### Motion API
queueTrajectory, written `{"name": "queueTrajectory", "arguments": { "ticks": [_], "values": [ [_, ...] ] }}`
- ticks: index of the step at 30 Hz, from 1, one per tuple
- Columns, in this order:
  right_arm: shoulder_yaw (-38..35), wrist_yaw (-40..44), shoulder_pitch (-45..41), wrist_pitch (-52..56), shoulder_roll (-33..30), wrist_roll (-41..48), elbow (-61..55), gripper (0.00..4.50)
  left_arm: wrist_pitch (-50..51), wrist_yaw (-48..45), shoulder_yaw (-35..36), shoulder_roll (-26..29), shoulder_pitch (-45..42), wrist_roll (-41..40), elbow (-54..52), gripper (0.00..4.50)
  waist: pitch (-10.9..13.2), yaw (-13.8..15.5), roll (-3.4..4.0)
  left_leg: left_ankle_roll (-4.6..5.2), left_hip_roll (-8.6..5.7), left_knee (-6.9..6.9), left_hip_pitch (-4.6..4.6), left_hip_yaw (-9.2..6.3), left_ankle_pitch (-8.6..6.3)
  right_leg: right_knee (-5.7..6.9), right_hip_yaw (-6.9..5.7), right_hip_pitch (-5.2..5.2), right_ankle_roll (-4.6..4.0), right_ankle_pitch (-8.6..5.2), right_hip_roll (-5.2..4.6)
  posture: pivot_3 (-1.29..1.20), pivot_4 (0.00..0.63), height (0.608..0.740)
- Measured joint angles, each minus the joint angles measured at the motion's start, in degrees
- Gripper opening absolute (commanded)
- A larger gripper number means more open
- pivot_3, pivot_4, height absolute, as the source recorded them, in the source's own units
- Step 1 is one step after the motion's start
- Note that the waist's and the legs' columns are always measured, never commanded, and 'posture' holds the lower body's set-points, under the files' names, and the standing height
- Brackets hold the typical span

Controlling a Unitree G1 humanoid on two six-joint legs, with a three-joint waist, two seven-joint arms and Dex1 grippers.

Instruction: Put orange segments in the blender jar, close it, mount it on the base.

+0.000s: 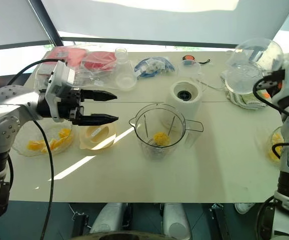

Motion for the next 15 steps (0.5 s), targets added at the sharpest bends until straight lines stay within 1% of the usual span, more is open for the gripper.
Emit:
{"name": "queueTrajectory", "arguments": {
  "ticks": [5,10,15],
  "values": [
    [4.1,6.9,-4.3,1.1,-4.7,0.2,-3.7,0.02,0.0,-0.5,-0.1,0.0,-1.6,0.2,0.1,3.48,0.0,0.0,-0.02,0.04,0.0,0.0,-0.1,0.05,-0.02,-0.08,0.0,-0.05,0.02,0.01,-0.13,0.0,0.15,0.74],
    [8.0,11.7,-4.8,0.7,-7.1,-1.0,-7.6,0.02,0.0,-0.6,-0.2,0.0,-1.6,0.8,0.2,3.48,0.0,0.0,-0.08,0.05,0.0,0.0,-0.09,0.06,-0.03,-0.08,0.0,-0.06,0.02,0.0,-0.13,0.0,0.15,0.74],
    [11.2,14.9,-5.4,-2.0,-9.6,-4.0,-10.2,0.02,-0.3,-0.8,-0.5,-0.1,-1.5,1.4,0.2,3.48,0.0,0.0,-0.08,0.05,0.0,0.0,-0.08,0.06,-0.03,-0.05,0.0,-0.07,0.03,0.01,-0.11,0.0,0.15,0.74]
  ]
}}
